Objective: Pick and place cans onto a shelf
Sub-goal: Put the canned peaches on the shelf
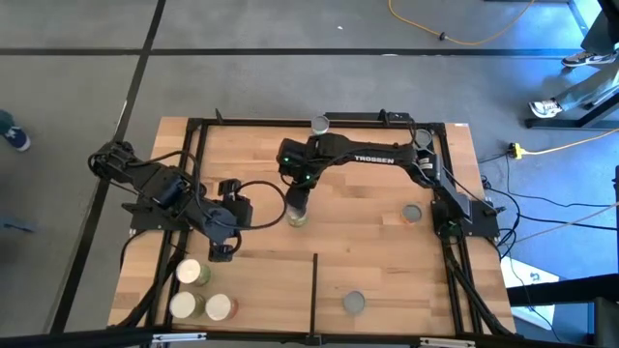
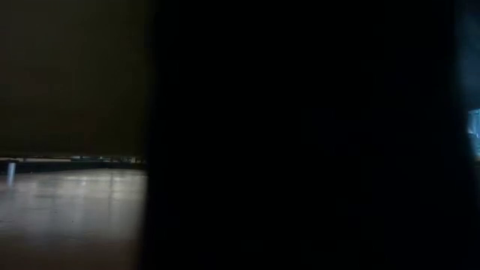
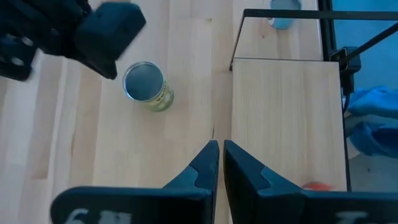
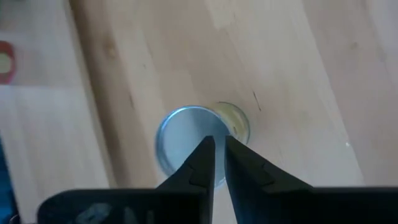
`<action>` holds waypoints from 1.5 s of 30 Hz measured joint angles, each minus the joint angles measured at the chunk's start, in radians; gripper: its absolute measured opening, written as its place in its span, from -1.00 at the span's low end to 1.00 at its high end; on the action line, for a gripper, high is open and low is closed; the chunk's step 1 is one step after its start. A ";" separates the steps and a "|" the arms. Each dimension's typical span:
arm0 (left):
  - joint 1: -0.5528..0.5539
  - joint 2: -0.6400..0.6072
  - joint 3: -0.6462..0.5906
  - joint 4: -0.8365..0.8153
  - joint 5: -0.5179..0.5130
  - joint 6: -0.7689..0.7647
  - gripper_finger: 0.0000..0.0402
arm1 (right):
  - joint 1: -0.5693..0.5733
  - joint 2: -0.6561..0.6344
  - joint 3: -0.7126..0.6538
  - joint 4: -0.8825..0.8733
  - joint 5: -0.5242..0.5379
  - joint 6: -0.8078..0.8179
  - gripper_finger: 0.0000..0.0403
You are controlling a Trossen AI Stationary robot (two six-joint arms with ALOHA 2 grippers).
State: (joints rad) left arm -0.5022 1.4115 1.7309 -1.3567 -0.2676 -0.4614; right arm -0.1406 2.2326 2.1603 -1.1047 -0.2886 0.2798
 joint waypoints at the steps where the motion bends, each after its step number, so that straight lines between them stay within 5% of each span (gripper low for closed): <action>1: 0.000 0.000 0.000 -0.002 0.000 0.000 -0.92 | 0.000 0.000 0.031 -0.025 0.000 -0.006 -0.81; 6: -0.002 0.001 0.000 -0.049 0.000 0.036 -0.92 | 0.004 -0.009 0.199 -0.176 -0.003 -0.027 -0.81; 21: 0.105 0.035 -0.013 -0.017 -0.082 0.232 -0.96 | 0.089 -0.392 0.191 -0.425 -0.038 -0.123 -0.81; 25: 0.159 0.069 -0.013 0.017 -0.112 0.252 -0.93 | 0.108 -0.494 0.191 -0.470 0.096 -0.132 -0.81; 35: 0.297 0.202 -0.013 0.027 0.058 0.399 -0.80 | 0.093 -0.662 0.190 -0.468 0.340 -0.127 -0.80; 45: 0.313 0.359 -0.014 0.058 0.074 0.744 -0.80 | 0.090 -0.717 0.190 -0.466 0.375 -0.124 -0.80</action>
State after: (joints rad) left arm -0.1897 1.7702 1.7168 -1.2985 -0.1937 0.2822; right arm -0.0505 1.5153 2.3505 -1.5711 0.0860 0.1555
